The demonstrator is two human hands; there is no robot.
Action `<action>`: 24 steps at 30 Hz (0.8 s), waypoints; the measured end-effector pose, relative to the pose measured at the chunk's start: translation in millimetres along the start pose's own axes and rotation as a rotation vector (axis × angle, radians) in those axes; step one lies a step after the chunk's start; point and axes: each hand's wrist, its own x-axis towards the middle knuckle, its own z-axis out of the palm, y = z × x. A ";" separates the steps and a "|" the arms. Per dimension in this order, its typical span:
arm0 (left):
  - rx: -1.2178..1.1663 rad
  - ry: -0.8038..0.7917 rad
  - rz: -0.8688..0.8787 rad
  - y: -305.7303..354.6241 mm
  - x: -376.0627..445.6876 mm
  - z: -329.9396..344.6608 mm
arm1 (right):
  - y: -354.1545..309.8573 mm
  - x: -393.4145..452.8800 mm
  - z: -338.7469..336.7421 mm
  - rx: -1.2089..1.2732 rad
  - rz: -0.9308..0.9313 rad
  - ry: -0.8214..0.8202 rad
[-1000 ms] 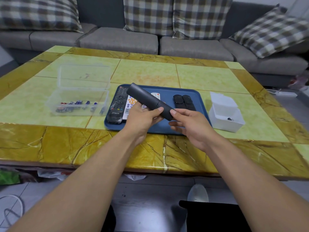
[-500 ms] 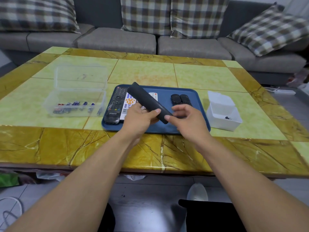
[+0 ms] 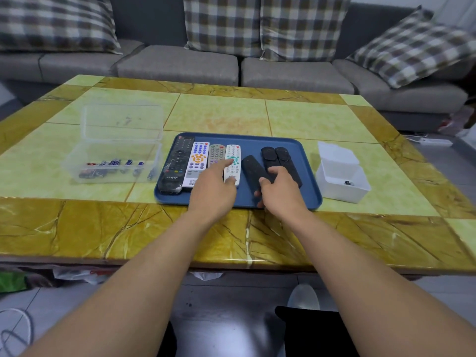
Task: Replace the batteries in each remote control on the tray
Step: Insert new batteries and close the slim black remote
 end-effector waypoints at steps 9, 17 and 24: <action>0.724 -0.244 0.110 -13.9 -7.8 12.1 | -6.3 4.6 12.9 -0.442 -0.054 0.109; 0.666 -0.279 0.092 -14.4 -6.6 9.4 | -9.6 7.9 12.5 -0.518 -0.072 0.098; 0.653 -0.282 0.124 -13.9 -7.5 12.4 | -7.2 10.3 8.2 -0.811 -0.290 0.065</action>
